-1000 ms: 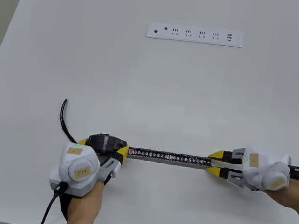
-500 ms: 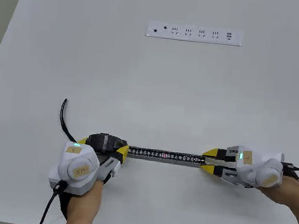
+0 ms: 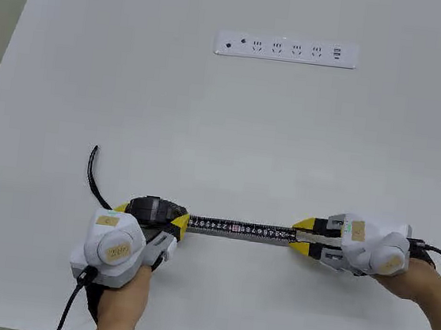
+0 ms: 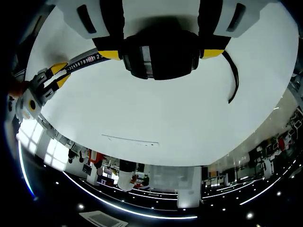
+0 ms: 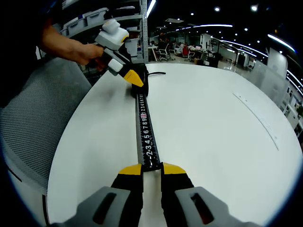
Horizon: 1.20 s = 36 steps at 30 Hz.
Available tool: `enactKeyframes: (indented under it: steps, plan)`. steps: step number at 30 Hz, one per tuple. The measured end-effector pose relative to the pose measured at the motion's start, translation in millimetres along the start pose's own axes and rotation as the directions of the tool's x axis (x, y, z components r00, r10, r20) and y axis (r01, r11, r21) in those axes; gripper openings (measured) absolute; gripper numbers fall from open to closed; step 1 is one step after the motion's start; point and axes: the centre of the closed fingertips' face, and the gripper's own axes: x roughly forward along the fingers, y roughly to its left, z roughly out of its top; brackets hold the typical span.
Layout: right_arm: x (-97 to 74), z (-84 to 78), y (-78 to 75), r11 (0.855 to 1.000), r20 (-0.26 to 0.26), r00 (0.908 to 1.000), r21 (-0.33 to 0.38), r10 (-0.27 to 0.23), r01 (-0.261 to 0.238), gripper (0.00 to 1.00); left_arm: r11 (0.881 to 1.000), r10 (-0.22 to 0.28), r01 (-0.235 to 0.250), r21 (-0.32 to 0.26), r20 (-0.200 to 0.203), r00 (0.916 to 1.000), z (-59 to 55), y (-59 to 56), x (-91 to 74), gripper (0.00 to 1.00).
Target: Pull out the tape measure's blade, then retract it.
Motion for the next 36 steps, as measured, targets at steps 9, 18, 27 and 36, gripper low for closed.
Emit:
enactKeyframes:
  steps: [9,18,27,36]
  plan:
    - [3.9,5.3,0.4,1.0,0.006,1.0,0.0,0.001,-0.001,0.11,1.0,-0.004,0.004,-0.003,-0.003,1.0,0.0,0.6,0.0,0.6]
    - [9.1,10.0,1.3,1.0,0.013,0.9999,-0.001,0.004,-0.004,0.11,1.0,-0.008,0.008,-0.007,-0.005,1.0,0.3,1.3,0.3,0.6]
    - [14.7,14.4,2.3,1.0,0.02,0.9998,0.0,0.005,-0.005,0.11,1.0,-0.009,0.009,-0.009,-0.006,0.9999,0.1,1.4,0.3,0.6]
    - [21.2,20.7,3.8,1.0,0.034,0.9994,0.005,0.009,-0.009,0.11,1.0,-0.014,0.013,-0.012,-0.009,0.9999,-0.2,0.9,0.4,0.6]
